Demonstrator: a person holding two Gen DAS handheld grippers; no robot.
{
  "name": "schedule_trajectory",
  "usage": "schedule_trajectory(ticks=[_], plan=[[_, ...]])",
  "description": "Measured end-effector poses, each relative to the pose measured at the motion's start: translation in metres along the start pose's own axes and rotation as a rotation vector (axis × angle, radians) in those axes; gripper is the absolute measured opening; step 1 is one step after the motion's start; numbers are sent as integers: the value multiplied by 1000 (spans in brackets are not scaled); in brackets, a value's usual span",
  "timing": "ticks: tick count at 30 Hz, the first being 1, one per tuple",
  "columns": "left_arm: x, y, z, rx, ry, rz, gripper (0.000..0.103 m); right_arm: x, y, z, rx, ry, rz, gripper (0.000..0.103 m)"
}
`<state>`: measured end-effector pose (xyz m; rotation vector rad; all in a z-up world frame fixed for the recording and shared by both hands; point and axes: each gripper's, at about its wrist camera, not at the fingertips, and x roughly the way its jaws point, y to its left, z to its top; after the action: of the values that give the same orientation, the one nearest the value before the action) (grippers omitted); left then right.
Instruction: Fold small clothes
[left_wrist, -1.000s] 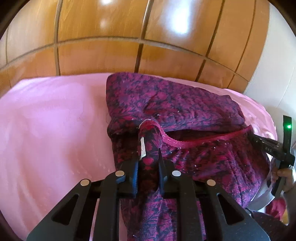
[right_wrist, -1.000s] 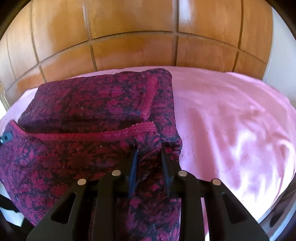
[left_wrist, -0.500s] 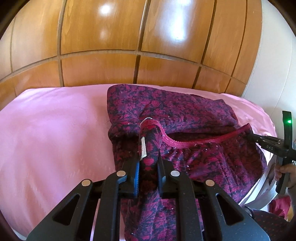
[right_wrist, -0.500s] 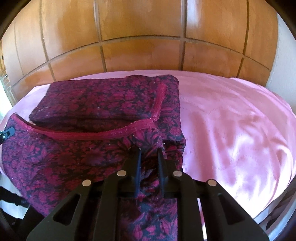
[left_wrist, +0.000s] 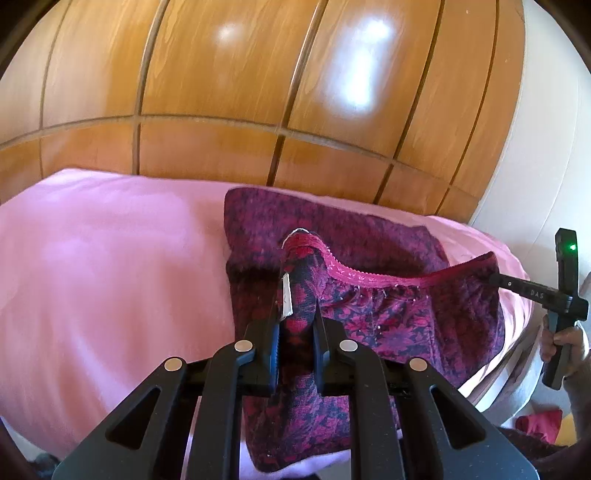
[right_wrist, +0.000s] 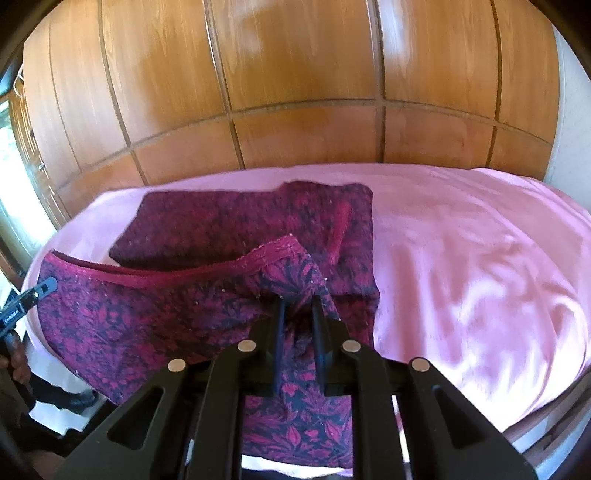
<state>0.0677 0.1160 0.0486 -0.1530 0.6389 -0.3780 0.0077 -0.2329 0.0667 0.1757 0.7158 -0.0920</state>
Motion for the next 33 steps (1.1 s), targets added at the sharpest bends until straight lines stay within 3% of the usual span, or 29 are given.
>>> schedule_trajectory(ticks=[6,10,12,14,17,19,23,28,30,33], plan=[[30,0,31,35,4,25,12,21,-6,23,11,-8,-21,11],[47,-4,54,79,-12,55,12,9,-9,43,58,-109,-24,10],[53,-3,65,94,-18,70,12,2,-11,57,70,-170,-25,0],[65,4,78,79,-13,70,12,5,-13,75,73,-203,-57,0],[92,19,94,11,13,35,12,29,-23,94,107,-178,-53,0],[103,15,94,29,40,42,12,50,-30,99,126,-84,-6,0],[97,3,71,129,69,26,12,55,-47,78,149,-46,11,22],[82,12,44,111,130,-32,15,56,-48,49,161,-2,54,47],[74,16,36,96,133,-37,15,61,-43,38,165,21,64,50],[58,20,27,71,123,-70,30,67,-36,19,152,64,76,54]])
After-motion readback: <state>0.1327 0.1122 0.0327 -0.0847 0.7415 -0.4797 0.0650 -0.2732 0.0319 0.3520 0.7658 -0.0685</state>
